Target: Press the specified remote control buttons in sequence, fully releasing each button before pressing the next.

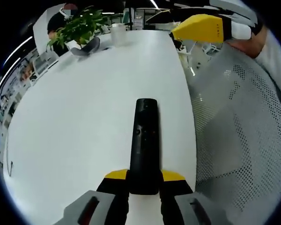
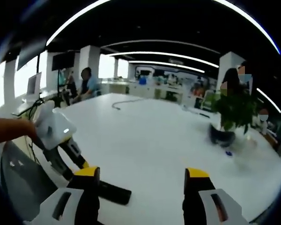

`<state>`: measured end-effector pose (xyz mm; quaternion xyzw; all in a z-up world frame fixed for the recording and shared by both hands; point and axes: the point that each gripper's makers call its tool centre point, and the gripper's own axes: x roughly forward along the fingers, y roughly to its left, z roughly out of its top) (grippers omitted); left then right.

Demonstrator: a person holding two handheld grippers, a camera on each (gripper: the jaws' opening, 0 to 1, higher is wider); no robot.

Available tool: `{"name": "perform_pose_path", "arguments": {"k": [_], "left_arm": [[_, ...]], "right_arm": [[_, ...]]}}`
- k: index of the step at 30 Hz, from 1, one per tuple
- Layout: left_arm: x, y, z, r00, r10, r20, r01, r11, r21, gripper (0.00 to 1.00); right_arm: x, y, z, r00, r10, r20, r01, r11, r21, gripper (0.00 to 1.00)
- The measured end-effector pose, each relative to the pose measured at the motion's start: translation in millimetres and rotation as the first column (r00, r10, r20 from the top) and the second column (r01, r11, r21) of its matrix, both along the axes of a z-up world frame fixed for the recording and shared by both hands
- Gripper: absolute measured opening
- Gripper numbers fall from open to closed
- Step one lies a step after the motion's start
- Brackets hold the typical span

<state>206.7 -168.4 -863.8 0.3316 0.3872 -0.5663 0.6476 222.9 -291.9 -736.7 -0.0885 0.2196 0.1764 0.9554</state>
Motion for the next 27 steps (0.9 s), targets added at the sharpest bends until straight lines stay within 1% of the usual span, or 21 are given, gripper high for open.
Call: {"name": "perform_pose_path", "arguments": {"k": [3,6,16,20,27], "left_arm": [[7.0,2,-0.7,1.0,-0.016,0.003,0.016,1.0,0.017,0.23],[16.4,6,-0.6,1.0,-0.025,0.018,0.025,0.999,0.03,0.23],[52.9,15,0.0,0.998,-0.026,0.061,0.023,0.998,0.051,0.23],[65.3,16,-0.4,0.997,-0.024,0.066,0.021,0.998,0.053,0.23],[87.6,22,1.1,0.994,-0.041,0.098,0.032,0.995,0.089,0.23]], "right_arm": [[0,-2,-3.0,1.0,-0.009,-0.01,0.008,1.0,-0.012,0.72],[0,0,-4.4,1.0,-0.004,-0.014,0.004,1.0,-0.021,0.72],[-2,2,-10.3,0.999,0.004,-0.044,-0.006,0.999,-0.034,0.71],[-3,3,-10.7,0.999,0.006,-0.045,-0.008,0.999,-0.038,0.72],[-3,3,-12.6,0.999,0.006,-0.049,-0.008,0.999,-0.047,0.71]]}}
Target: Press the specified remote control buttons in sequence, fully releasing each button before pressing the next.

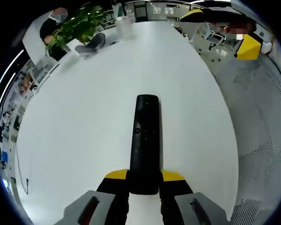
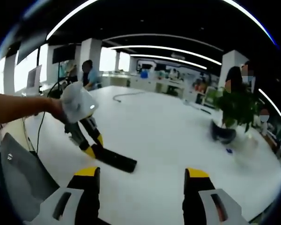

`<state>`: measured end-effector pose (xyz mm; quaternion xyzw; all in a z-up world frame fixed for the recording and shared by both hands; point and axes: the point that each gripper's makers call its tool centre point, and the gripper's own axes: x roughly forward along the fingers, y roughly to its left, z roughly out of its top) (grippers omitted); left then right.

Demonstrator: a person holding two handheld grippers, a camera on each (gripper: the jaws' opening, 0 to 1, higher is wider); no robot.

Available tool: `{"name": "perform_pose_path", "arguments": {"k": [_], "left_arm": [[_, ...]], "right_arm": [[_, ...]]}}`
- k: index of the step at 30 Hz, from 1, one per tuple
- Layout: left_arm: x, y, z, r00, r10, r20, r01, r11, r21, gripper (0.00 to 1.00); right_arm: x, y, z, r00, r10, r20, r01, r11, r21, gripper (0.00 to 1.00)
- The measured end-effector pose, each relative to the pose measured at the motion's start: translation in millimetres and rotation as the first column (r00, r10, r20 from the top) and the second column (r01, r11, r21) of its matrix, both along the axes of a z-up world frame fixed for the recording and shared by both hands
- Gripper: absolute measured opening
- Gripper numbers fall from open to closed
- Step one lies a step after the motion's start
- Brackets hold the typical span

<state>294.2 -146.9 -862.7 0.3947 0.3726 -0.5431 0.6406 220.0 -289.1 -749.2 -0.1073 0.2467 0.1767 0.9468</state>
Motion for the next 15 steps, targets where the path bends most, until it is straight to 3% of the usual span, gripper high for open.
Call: {"name": "perform_pose_path", "arguments": {"k": [15], "left_arm": [[29.4,11,1.6,1.0,0.016,0.024,-0.017,1.0,0.022,0.23]], "right_arm": [[0,1,-2.1,1.0,0.005,-0.009,-0.005,1.0,-0.011,0.71]]}}
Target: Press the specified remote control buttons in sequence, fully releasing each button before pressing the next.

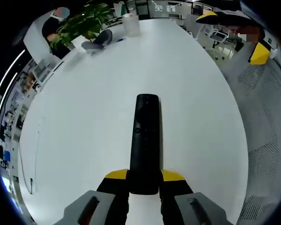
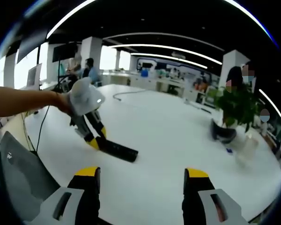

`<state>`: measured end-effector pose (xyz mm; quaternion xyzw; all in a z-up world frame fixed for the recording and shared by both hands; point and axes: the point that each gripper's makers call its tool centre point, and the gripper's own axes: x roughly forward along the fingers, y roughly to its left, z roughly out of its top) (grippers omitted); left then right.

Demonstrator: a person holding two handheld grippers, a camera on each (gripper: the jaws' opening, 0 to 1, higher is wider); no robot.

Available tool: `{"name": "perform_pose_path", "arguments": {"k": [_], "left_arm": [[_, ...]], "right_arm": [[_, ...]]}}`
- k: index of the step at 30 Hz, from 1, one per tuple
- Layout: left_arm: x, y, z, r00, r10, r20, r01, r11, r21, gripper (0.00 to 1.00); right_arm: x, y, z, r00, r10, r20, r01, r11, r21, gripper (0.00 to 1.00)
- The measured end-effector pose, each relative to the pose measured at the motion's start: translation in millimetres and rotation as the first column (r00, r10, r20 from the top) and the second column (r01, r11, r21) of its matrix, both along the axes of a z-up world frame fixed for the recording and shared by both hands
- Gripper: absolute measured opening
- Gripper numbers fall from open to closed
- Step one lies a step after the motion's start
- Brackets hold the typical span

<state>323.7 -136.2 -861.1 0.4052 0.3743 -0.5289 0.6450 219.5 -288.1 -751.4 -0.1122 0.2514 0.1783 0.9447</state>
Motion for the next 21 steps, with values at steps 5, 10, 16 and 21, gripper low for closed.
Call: {"name": "perform_pose_path", "arguments": {"k": [5,10,16,21], "left_arm": [[27.5,6,1.4,1.0,0.017,0.024,-0.018,1.0,0.011,0.23],[55.5,13,4.3,0.998,0.038,0.051,-0.039,0.999,0.021,0.23],[86.8,19,8.5,0.995,0.035,0.096,-0.038,0.999,0.036,0.23],[113.4,25,8.9,0.992,0.025,0.127,-0.031,0.999,0.044,0.23]], "right_arm": [[0,1,-0.4,1.0,0.005,-0.003,-0.005,1.0,-0.004,0.7],[-1,1,-0.5,1.0,0.004,-0.003,-0.004,1.0,-0.011,0.7],[-1,1,-1.0,1.0,0.007,0.0,-0.007,1.0,-0.028,0.69],[-1,-1,-1.2,1.0,0.0,-0.001,0.0,1.0,-0.03,0.69]]}}
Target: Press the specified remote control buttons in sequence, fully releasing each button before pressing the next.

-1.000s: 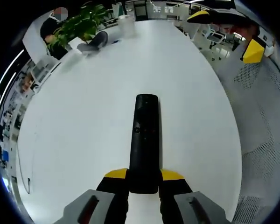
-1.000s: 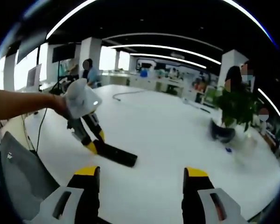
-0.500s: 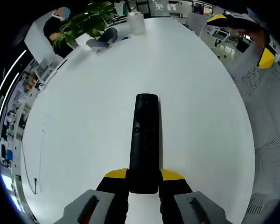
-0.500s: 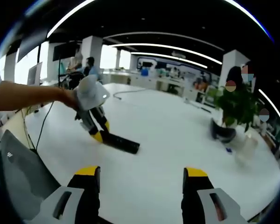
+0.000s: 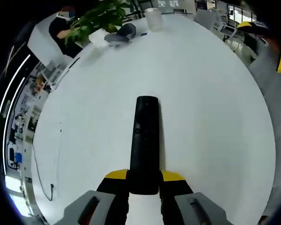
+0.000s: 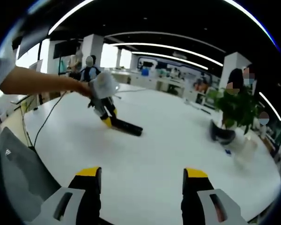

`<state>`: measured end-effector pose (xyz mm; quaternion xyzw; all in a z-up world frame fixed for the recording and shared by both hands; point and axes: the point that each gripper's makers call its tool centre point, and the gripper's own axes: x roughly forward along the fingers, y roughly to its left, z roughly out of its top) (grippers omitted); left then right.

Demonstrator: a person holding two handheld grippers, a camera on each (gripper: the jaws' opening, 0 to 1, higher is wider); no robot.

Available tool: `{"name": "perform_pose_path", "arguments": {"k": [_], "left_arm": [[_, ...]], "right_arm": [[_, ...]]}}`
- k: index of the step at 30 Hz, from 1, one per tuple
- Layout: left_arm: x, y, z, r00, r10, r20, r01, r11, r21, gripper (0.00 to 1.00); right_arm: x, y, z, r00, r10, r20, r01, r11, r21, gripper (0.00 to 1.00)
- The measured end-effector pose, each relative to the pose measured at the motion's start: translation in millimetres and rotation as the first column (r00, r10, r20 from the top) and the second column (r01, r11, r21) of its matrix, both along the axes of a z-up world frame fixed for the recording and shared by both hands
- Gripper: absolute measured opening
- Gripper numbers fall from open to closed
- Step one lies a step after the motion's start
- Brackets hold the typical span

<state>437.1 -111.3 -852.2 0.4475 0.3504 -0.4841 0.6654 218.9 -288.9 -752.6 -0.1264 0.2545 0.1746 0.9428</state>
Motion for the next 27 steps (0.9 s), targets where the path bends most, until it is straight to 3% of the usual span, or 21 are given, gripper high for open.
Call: {"name": "perform_pose_path", "arguments": {"k": [7,13,15,18,22,24,27], "left_arm": [[34.7,12,-1.1,1.0,0.002,0.003,-0.002,1.0,0.03,0.23],[43.9,17,-11.2,1.0,-0.017,-0.015,0.018,0.998,0.064,0.23],[47.6,15,-8.7,0.999,-0.033,0.005,0.033,0.999,0.043,0.23],[45.1,16,-7.8,0.999,-0.029,-0.019,0.029,1.0,0.009,0.24],[48.6,14,-5.2,0.995,-0.072,0.074,0.073,0.997,-0.012,0.27],[49.4,16,-4.7,0.995,-0.03,0.097,0.033,0.999,-0.033,0.3],[56.2,22,2.9,0.981,0.122,0.149,-0.101,0.985,-0.139,0.4]], "right_arm": [[0,0,-2.2,1.0,0.001,-0.01,-0.001,1.0,-0.007,0.69],[-1,-1,-3.6,1.0,-0.004,-0.017,0.004,1.0,-0.014,0.69],[0,-2,-3.5,1.0,-0.006,-0.015,0.006,1.0,-0.017,0.69],[0,-3,-3.9,1.0,-0.009,-0.017,0.008,1.0,-0.018,0.69],[-1,-2,-3.2,1.0,-0.005,-0.013,0.005,1.0,-0.018,0.69],[0,-2,-2.1,1.0,-0.005,-0.008,0.005,1.0,-0.016,0.69],[0,-3,-0.1,1.0,-0.009,0.004,0.009,1.0,-0.014,0.69]]}}
